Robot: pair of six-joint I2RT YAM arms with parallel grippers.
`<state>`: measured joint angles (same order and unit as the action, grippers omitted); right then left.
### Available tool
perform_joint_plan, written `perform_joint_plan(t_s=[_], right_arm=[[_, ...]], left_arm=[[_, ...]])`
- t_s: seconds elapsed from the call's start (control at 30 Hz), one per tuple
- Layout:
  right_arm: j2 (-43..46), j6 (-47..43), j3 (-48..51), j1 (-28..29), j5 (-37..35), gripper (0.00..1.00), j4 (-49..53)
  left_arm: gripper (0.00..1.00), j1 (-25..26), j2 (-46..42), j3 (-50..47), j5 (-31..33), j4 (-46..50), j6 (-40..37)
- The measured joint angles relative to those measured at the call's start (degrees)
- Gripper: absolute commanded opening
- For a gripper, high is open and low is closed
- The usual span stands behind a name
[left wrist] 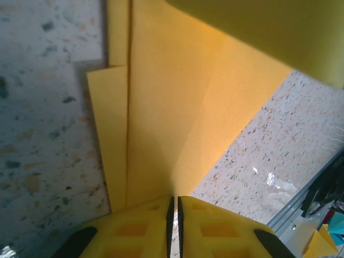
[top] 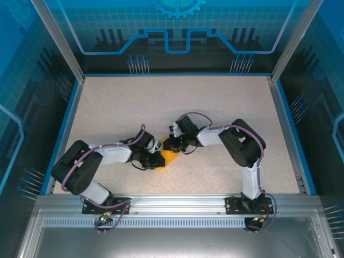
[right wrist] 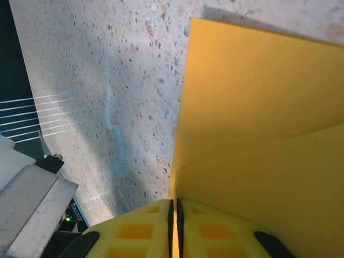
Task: Fold a paper plane with a square sheet of paper (pick it up from the middle)
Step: Fourth fold the wing at the center of the table.
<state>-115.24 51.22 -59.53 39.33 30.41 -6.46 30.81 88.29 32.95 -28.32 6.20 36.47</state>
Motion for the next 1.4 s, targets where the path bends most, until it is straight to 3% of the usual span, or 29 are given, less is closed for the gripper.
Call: perform_joint_plan(t_s=[0.33,0.73,0.97,1.4], right_arm=[[-0.31,0.00,-0.24,0.04,0.31,0.14,-0.02],[-0.87,0.02,-0.72,0.04,1.18,0.14,-0.31],[-1.03,0.02,-1.20,0.04,1.18,0.14,0.20],[-0.98,0.31,-1.20,0.04,1.20,0.14,0.09]], left_arm=[[0.16,0.00,-5.66,-6.47,1.29,-5.01,1.07],[0.17,-0.83,-22.43,-6.78,2.75,8.92,0.66],[0.14,-1.09,-15.58,1.14,2.54,3.45,0.70],[0.08,-1.20,-1.84,0.31,4.11,-5.18,-0.46]])
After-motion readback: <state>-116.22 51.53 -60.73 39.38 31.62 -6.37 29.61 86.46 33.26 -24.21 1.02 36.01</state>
